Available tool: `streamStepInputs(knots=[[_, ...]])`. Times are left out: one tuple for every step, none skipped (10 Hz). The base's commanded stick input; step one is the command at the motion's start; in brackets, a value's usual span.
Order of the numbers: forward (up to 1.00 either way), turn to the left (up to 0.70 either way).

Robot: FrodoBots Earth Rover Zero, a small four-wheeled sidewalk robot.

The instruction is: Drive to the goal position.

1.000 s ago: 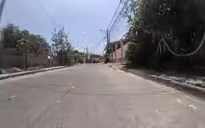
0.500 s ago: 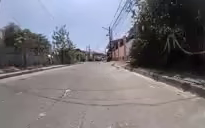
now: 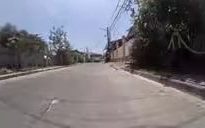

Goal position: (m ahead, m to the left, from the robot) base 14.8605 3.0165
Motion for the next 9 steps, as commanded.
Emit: streamStepInputs(knots=[[1.0, -0.02], [1.0, 0.0], [1.0, 0.0], [1.0, 0.0], [1.0, 0.0], [1.0, 0.0], [1.0, 0.0], [1.0, 0.0], [1.0, 0.0]])
